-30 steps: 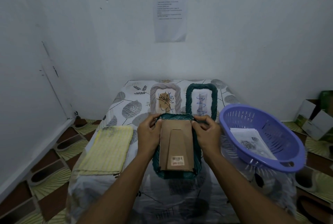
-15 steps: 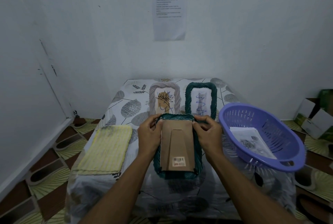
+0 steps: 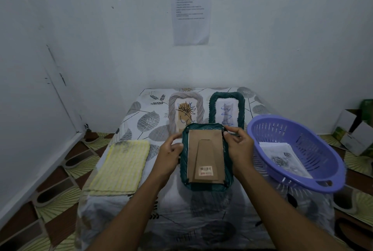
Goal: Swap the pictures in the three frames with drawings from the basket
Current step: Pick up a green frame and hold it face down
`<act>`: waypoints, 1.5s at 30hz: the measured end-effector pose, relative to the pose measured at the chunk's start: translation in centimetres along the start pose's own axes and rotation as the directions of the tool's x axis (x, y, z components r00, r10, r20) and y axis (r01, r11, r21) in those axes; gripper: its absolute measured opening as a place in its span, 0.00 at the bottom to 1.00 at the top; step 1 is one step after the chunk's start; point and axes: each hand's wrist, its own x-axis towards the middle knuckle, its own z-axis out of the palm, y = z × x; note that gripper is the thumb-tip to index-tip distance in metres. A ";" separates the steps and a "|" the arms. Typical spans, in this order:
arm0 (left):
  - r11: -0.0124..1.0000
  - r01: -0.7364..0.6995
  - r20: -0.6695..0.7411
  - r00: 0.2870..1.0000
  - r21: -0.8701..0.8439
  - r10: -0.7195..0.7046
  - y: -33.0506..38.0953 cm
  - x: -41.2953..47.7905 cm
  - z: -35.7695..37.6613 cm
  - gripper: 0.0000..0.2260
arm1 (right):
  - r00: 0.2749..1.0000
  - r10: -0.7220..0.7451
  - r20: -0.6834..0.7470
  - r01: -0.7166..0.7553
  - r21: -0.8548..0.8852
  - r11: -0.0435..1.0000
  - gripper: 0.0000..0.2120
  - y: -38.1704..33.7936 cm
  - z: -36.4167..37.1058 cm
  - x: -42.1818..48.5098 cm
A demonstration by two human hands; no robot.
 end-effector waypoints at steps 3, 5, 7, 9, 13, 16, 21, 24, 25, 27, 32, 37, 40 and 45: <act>0.999 -0.036 0.045 0.998 0.019 0.035 -0.3 -1.0 -0.1 0.11 | 0.999 0.015 -0.032 -0.015 0.014 1.000 0.06 -0.2 0.1 0.5; 0.998 -0.057 0.014 0.998 0.013 0.057 -0.4 -1.3 -0.1 0.10 | 1.000 0.021 -0.011 -0.021 -0.022 1.000 0.03 -0.2 0.2 0.6; 0.997 -0.072 -0.045 0.996 0.006 0.073 -0.4 -1.0 -0.2 0.10 | 0.999 0.037 0.035 -0.035 -0.041 0.999 0.03 0.0 0.1 0.4; 0.996 -0.087 -0.114 0.990 0.014 0.088 -0.4 -0.5 -0.3 0.09 | 0.994 0.052 0.091 -0.048 -0.040 0.998 0.05 0.3 -0.3 -0.5; 0.995 -0.101 -0.200 0.975 0.009 0.101 -0.2 0.3 -0.2 0.09 | 0.977 0.041 0.211 -0.023 -0.086 0.996 0.13 1.1 -1.4 -2.8; 0.997 -0.070 -0.093 0.993 0.036 0.073 0.0 0.3 -0.1 0.15 | 0.957 0.112 0.268 -0.096 -0.072 0.993 0.23 1.5 -2.0 -2.9; 1.000 0.001 0.208 0.978 0.031 -0.008 -0.5 -0.9 -0.9 0.39 | 0.921 0.139 0.364 -0.124 -0.063 0.990 0.33 1.5 -3.0 -2.4; 1.000 -0.004 0.215 0.977 -0.002 0.004 -0.9 -0.9 -1.3 0.42 | 0.899 0.158 0.408 -0.115 -0.127 0.985 0.37 1.4 -3.4 -2.6; 1.000 0.001 0.215 0.977 -0.011 0.002 -0.9 -0.9 -1.3 0.43 | 0.896 0.163 0.414 -0.122 -0.125 0.985 0.37 1.4 -3.4 -2.6; 1.000 -0.002 0.221 0.975 -0.015 0.005 -0.8 -1.0 -1.2 0.42 | 0.892 0.167 0.420 -0.132 -0.112 0.985 0.37 1.8 -3.5 -2.6; 0.999 0.002 0.223 0.975 -0.035 0.006 -0.8 -1.1 -0.8 0.39 | 0.902 0.176 0.395 -0.163 -0.067 0.984 0.35 3.4 -3.4 -2.2; 0.996 0.045 0.258 0.966 -0.074 -0.024 -1.4 -1.1 -0.8 0.39 | 0.904 0.191 0.382 -0.198 -0.021 0.980 0.33 3.9 -3.6 -2.2; 0.997 0.052 0.264 0.964 -0.063 -0.033 -1.8 -0.9 -0.6 0.38 | 0.900 0.197 0.389 -0.206 -0.017 0.978 0.33 4.4 -3.8 -2.1; 0.999 0.032 0.204 0.978 0.030 -0.038 -2.5 -0.4 -0.2 0.33 | 0.895 0.271 0.355 -0.267 -0.062 0.962 0.31 3.9 -4.3 -2.0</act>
